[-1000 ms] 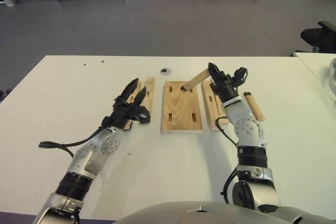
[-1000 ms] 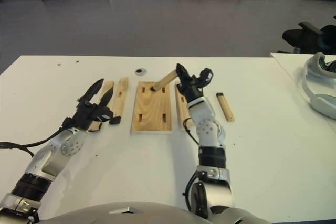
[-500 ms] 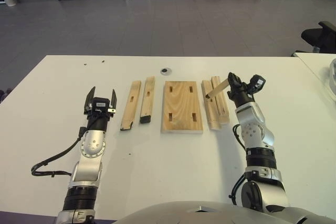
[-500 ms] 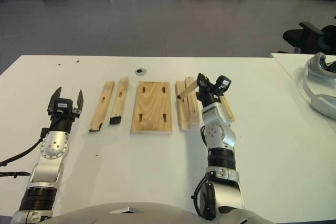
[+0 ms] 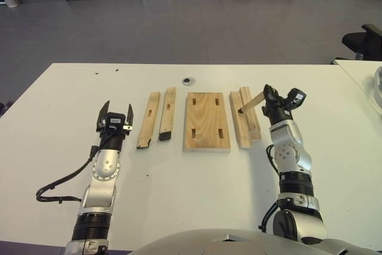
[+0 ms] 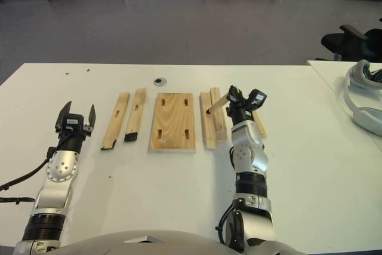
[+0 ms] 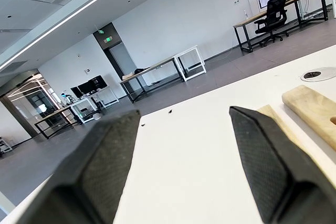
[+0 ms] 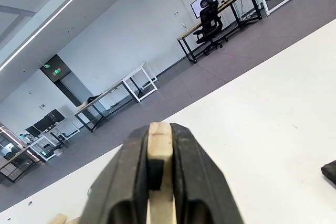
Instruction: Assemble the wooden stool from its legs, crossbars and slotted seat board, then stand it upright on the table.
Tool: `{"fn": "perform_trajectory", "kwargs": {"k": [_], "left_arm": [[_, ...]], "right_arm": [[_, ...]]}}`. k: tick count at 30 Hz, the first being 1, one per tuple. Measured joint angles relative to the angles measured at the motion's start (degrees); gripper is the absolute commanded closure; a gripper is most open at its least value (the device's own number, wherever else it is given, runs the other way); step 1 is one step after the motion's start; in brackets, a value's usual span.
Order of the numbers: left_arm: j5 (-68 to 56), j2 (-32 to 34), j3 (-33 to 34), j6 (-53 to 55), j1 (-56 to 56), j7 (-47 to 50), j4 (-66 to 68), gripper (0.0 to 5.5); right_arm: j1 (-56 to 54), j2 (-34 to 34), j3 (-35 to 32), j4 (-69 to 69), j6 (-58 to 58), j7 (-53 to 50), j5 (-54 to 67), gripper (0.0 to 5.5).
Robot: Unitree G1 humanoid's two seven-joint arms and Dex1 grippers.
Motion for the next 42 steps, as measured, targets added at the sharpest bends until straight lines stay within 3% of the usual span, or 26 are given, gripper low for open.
{"fn": "perform_trajectory", "kwargs": {"k": [9,17,23,33,38,42], "left_arm": [[0.04,-0.35,0.08,-0.02,0.81,-0.05,0.0,2.4],[0.05,-0.63,0.15,-0.03,1.42,-0.03,0.0,2.4],[0.07,-0.8,0.16,-0.03,1.42,0.02,0.13,2.4],[0.07,-0.84,0.68,-0.2,0.27,0.14,1.47,2.4],[0.06,-0.86,0.9,-0.26,0.2,0.14,1.47,2.4],[0.05,-1.26,1.0,-0.28,0.29,0.12,1.26,2.4]], "right_arm": [[0.86,-3.37,8.82,5.18,-10.74,2.03,-14.8,5.07],[1.86,-6.45,12.28,10.11,-17.66,8.19,-17.05,5.07],[-0.05,-6.74,12.21,10.68,-15.89,9.4,-16.68,5.07],[-0.98,-5.88,13.46,5.09,-3.93,12.13,-15.52,3.02],[1.18,-9.26,16.05,1.86,7.15,10.59,-19.55,2.12],[5.33,-10.74,17.85,-4.16,15.03,12.19,-19.96,2.04]]}}
